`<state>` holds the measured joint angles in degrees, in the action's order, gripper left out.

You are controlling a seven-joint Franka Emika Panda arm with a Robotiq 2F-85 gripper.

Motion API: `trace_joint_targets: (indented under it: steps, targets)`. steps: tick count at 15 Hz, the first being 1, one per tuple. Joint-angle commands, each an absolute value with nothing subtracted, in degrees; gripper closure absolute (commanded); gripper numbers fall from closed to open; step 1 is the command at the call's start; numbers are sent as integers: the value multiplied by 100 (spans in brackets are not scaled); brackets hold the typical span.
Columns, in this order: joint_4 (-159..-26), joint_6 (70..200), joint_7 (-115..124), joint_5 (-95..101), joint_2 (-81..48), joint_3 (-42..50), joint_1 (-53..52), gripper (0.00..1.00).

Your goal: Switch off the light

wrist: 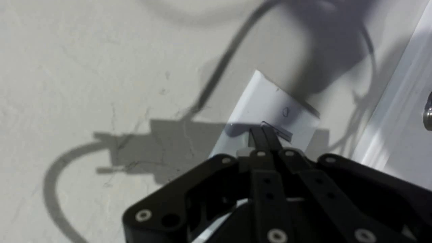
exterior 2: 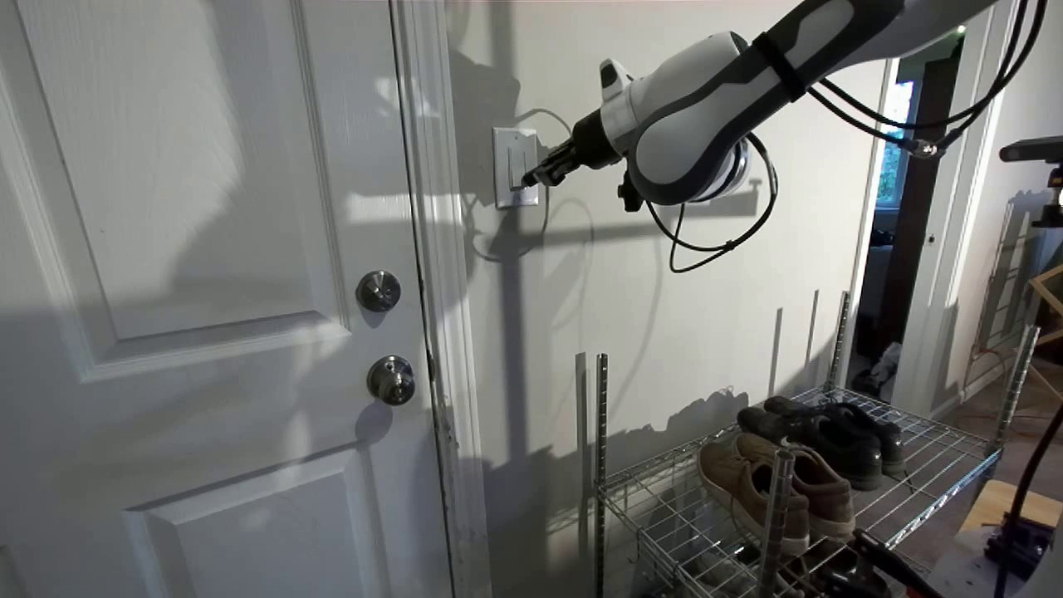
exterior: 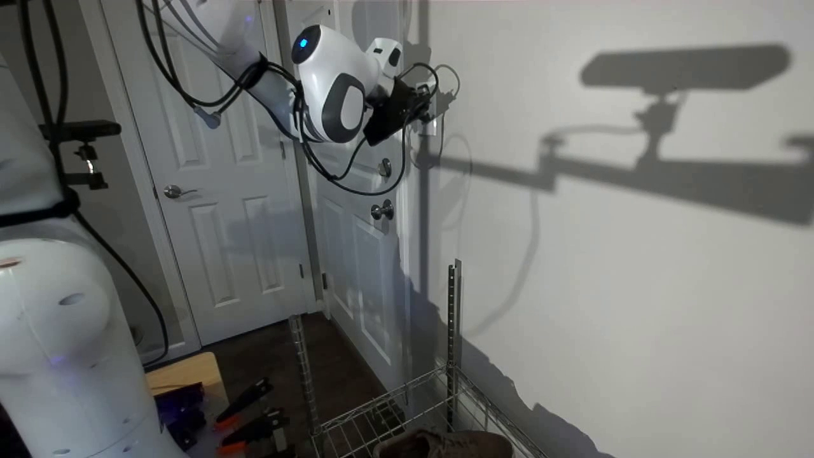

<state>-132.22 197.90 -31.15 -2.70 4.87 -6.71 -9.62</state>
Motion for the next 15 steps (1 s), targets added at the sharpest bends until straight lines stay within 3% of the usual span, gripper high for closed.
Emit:
trace_joint_targets:
  steps: [1, 15]
  targets:
    - [-13493, 19790, -3225, -357, 835, -786, -954, 97]
    - [-13642, 19788, -3322, -455, 669, -1173, -724, 97]
